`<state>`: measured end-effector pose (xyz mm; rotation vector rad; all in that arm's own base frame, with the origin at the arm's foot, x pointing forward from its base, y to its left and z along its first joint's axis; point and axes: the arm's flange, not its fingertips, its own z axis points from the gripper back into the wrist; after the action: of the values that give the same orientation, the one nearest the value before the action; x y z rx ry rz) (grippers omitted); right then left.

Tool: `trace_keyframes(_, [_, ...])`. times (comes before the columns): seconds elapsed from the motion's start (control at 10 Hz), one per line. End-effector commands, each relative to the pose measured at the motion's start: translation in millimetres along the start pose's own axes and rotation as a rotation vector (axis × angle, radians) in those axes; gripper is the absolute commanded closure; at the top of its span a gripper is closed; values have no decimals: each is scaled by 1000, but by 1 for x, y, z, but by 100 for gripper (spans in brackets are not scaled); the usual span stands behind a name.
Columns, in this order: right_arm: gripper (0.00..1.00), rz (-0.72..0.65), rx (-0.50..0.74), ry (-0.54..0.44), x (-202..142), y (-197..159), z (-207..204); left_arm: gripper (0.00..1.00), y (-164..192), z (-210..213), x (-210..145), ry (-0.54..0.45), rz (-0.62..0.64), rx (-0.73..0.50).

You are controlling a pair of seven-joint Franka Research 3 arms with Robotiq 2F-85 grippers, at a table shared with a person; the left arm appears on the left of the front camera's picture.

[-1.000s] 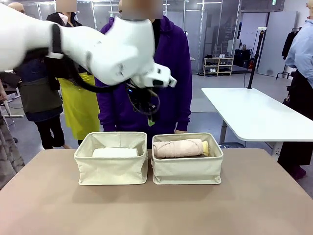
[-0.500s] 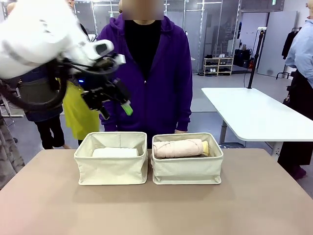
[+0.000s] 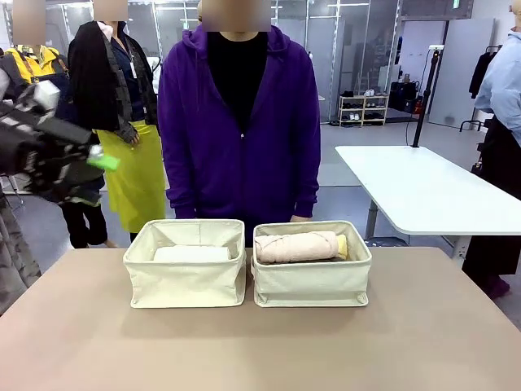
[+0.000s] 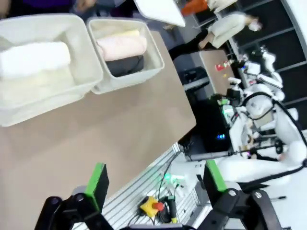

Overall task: Divide the towels into two baskets.
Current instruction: Pick up one hotel-folded towel from the bottom of the table and place it in the Fabric basket indicated by the person.

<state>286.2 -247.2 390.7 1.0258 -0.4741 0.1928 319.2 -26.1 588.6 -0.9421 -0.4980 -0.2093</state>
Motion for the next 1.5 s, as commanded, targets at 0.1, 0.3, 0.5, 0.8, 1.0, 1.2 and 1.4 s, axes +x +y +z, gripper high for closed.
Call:
trace_keyframes(0.1, [0,13,11,-7,-1,3,1,0,50,69,-50,-225,48,-27])
trace_keyframes(0.3, [0,13,11,-7,-1,3,1,0,73,117,-87,-388,152,-10])
trace_keyframes(0.5, [0,13,11,-7,-1,3,1,0,90,136,-104,-496,223,2])
trace_keyframes(0.8, [0,13,11,-7,-1,3,1,0,103,127,-98,-541,277,37])
trace_keyframes(1.0, [0,13,11,-7,-1,3,1,0,92,163,-69,-470,220,20])
trace_keyframes(1.2, [0,13,11,-7,-1,3,1,0,92,163,-69,-470,220,20])
trace_keyframes(1.4, [0,13,11,-7,-1,3,1,0,92,163,-69,-470,220,20])
